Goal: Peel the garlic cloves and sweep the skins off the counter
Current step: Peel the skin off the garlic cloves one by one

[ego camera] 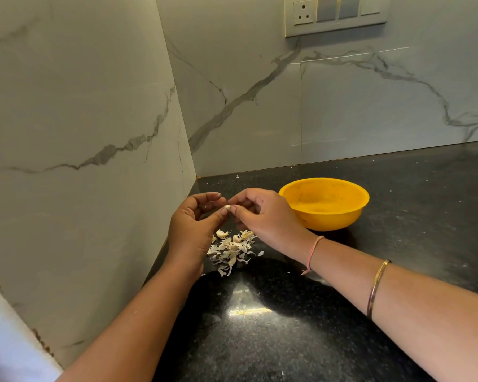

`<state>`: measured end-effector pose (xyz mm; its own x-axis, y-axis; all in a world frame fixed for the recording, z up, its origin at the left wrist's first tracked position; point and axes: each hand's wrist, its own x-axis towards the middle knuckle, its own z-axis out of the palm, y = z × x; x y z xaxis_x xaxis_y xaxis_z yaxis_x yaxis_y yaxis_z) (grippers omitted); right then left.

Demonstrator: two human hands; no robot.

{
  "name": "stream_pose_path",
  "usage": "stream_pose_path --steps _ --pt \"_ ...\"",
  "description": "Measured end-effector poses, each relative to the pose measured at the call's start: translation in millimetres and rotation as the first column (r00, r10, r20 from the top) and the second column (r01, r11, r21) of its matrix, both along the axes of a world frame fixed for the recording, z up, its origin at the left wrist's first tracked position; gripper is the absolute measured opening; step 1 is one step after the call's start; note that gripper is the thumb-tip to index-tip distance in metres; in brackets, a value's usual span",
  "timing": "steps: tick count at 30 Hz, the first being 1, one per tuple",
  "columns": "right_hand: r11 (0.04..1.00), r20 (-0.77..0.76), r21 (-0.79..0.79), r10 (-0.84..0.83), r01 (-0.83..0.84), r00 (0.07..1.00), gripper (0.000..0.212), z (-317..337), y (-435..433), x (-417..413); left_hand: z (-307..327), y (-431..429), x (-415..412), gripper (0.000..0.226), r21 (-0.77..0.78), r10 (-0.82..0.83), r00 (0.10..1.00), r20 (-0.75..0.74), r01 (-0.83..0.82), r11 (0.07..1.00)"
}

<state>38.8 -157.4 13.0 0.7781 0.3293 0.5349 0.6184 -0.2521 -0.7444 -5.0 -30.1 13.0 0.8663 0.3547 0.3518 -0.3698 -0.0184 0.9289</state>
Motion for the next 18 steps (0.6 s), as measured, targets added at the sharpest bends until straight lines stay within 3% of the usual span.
stream_pose_path --steps 10,15,18 --pt "0.999 0.039 0.030 0.010 -0.011 0.999 0.008 -1.0 -0.3 1.4 -0.9 1.3 -1.6 0.022 0.078 0.041 0.998 -0.039 -0.037 0.996" --pt "0.996 -0.012 0.081 0.026 -0.025 1.000 0.010 -0.1 -1.2 3.0 1.3 -1.1 -5.2 0.018 0.093 0.033 0.999 -0.031 -0.030 0.995" --pt "0.997 -0.011 0.079 0.027 -0.026 1.000 0.013 0.5 -1.2 3.8 1.4 -1.9 -5.7 0.018 0.179 0.077 0.997 -0.016 -0.072 0.981"
